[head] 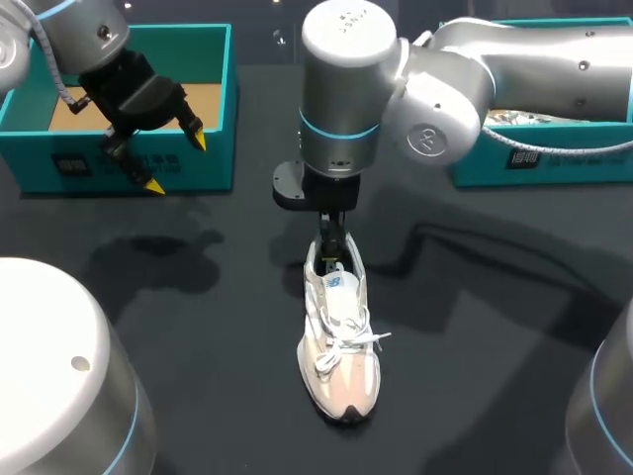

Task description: Take the shoe out of the shoebox, open the shoe tongue, remove and reinsert the insole, then place the shoe into the shoebox

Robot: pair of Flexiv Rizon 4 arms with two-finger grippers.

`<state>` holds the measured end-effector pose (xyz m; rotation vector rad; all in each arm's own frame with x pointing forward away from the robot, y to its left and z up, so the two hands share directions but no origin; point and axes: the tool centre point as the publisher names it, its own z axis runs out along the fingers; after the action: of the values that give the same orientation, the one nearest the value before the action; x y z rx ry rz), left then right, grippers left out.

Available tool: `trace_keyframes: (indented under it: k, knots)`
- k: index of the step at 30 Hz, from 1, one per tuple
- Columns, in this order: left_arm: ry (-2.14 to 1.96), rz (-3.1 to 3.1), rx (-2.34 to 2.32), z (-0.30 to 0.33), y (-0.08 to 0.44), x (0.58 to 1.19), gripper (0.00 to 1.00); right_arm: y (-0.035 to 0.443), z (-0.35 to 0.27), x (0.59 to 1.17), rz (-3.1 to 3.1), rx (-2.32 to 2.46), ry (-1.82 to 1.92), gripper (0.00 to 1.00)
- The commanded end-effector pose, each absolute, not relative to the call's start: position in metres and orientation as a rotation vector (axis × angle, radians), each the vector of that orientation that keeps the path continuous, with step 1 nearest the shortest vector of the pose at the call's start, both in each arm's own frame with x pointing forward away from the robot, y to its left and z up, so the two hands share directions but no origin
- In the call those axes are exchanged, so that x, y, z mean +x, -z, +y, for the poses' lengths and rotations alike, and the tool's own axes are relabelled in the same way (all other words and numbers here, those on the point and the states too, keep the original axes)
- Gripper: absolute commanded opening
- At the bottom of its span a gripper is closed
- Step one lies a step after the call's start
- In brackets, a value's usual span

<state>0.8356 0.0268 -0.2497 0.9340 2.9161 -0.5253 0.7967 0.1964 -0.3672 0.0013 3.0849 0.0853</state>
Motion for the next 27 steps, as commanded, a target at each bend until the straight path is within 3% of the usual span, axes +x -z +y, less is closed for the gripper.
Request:
trace_keyframes:
  k: [1,11,15,18,23,25,26,27]
  knots:
    - [0.523,2.916,0.934,0.027,0.249,0.835,1.00,0.378,0.200,0.799,3.089,-0.004,-0.087,0.82]
    - [0.523,2.916,0.934,0.027,0.249,0.835,1.00,0.389,0.197,0.800,3.100,-0.005,-0.092,0.76]
    - [0.523,2.916,0.934,0.027,0.249,0.835,1.00,0.393,0.197,0.800,3.108,-0.003,-0.095,0.62]
    - [0.523,2.916,0.934,0.027,0.249,0.835,1.00,0.396,0.196,0.799,3.115,-0.003,-0.096,0.60]
    - [0.523,2.916,0.934,0.027,0.249,0.835,1.00,0.397,0.196,0.798,3.119,0.000,-0.100,0.39]
    - [0.523,2.916,0.934,0.027,0.249,0.835,1.00,0.397,0.195,0.797,3.117,0.001,-0.100,0.22]
    - [0.523,2.916,0.934,0.027,0.249,0.835,1.00,0.396,0.195,0.797,3.116,0.004,-0.098,0.06]
    - [0.523,2.916,0.934,0.027,0.249,0.835,1.00,0.396,0.194,0.796,3.114,0.006,-0.098,0.00]
